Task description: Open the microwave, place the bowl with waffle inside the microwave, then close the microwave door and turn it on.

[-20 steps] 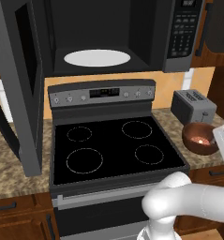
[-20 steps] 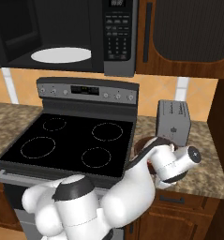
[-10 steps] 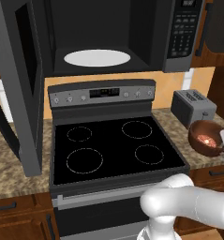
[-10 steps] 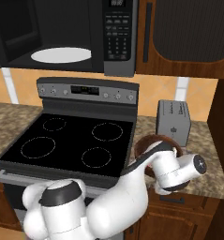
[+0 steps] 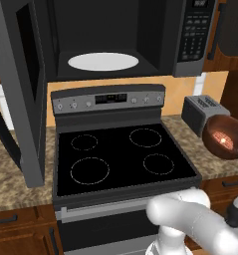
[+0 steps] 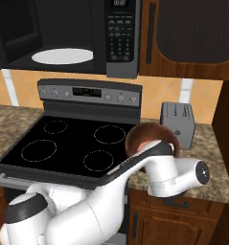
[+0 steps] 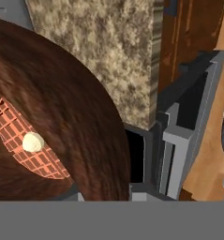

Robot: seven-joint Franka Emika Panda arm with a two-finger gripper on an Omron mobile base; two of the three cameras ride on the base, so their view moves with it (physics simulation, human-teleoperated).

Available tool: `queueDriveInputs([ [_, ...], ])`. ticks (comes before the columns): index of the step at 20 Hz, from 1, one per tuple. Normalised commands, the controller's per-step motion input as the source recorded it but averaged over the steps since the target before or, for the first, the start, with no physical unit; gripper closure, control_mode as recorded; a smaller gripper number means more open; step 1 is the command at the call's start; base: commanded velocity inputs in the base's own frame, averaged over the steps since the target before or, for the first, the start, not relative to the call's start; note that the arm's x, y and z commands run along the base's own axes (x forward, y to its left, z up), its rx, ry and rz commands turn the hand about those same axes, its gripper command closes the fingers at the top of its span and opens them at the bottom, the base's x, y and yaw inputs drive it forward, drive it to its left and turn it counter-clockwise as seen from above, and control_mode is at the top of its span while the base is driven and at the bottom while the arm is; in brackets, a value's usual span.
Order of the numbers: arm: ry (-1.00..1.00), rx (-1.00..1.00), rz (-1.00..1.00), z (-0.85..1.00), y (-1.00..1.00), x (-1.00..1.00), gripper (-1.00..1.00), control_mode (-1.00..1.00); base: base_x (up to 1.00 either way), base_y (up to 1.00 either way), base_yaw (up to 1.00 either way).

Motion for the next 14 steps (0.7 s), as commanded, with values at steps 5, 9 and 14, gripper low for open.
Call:
queueDriveInputs([
  [5,-0.10,0.00,0.05,0.74,0.86,-0.17,1.00,-1.00,0.00,0.00,0.00],
  [9,-0.08,0.00,0.06,0.91,0.72,-0.13,1.00,-1.00,0.00,0.00,0.00],
  [14,-0.02,0.00,0.09,0.84,0.65,-0.25,1.00,-1.00,0.00,0.00,0.00],
])
